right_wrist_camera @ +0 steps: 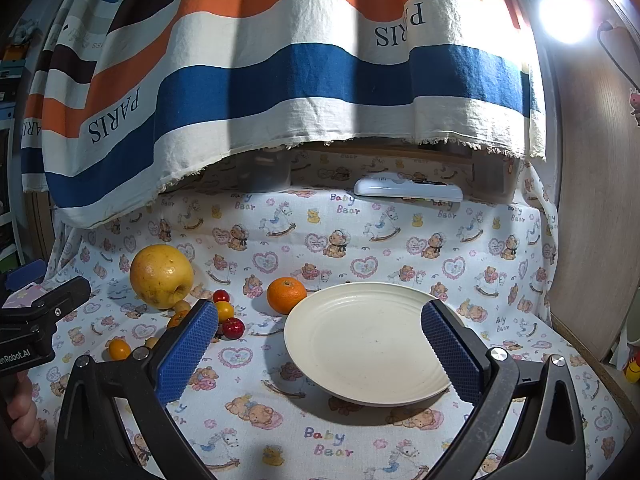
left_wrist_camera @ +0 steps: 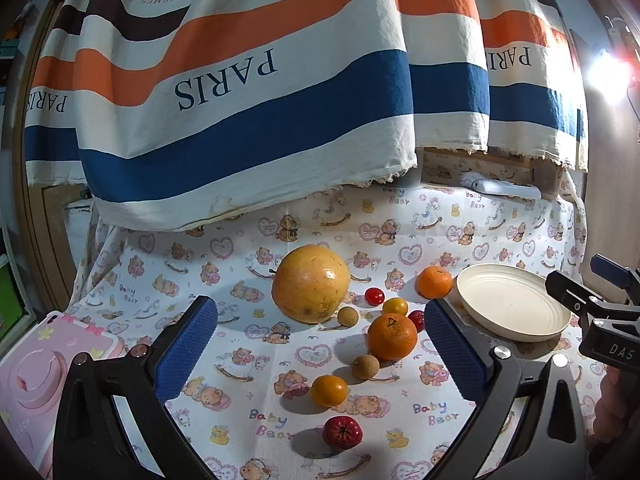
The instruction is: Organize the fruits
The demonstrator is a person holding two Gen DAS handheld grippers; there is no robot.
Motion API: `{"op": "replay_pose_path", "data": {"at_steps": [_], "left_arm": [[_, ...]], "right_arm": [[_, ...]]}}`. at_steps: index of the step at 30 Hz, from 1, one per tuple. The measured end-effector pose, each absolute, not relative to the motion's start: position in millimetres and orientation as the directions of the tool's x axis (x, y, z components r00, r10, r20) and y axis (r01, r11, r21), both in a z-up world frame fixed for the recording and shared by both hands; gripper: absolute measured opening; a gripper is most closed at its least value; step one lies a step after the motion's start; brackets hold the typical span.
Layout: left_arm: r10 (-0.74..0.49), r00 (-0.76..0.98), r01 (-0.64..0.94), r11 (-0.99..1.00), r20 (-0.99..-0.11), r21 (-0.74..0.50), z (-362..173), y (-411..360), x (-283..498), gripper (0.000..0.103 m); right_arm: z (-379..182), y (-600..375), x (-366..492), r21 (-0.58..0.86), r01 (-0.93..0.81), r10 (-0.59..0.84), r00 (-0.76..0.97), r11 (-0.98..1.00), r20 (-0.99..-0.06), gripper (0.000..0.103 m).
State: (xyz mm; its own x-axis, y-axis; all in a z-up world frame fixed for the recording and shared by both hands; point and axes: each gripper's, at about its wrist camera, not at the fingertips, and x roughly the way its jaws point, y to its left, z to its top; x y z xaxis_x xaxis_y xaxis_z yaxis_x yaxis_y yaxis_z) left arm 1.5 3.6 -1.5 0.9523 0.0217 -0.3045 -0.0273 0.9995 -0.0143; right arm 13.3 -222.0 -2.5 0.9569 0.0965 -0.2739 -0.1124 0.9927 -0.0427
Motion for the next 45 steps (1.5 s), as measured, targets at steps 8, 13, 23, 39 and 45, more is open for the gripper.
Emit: {"op": "replay_pose_path", "data": {"at_steps": [8,13,23,39,45], "left_arm": [[0.024,0.947,-0.031,0.999,-0.319,-0.017,-1.2,3.9,5.0,0.103],[0.024,0.946,-0.033,0.999,-0.322,-0.024,-1.5,5.5,5.7,0.103],[0.025,0.947,-0.034,0.999,-0.319,-0.023,-1.2,4.8,5.3,0.103],[0.004,0.88,-0.032,0.998,-0.476,-0.05,-10.6,13.6,24.5,0.103],[0.007,0.883,-0.037,0.998,-0.47,-0.054,-11.6,16.9,23.5,0.103]], "right_arm": [[-2.6,-221.8,13.4,-0.043,-0.112,0.096,0.957,0.993,-0.274,0.102],[-2.5,-221.7,13.6,-0.043,-0.112,0.096,0.957,0.993,-0.275,0.102],[-3.0,-220.7,14.8,-0.048,-0.114,0.096,0.955,0.992,-0.281,0.102],[-2.7,-221.7,13.6,-0.047,-0.111,0.094,0.956,0.993,-0.279,0.102],[-3.2,-221.3,13.6,-0.047,-0.111,0.094,0.956,0.993,-0.279,0.102]]}}
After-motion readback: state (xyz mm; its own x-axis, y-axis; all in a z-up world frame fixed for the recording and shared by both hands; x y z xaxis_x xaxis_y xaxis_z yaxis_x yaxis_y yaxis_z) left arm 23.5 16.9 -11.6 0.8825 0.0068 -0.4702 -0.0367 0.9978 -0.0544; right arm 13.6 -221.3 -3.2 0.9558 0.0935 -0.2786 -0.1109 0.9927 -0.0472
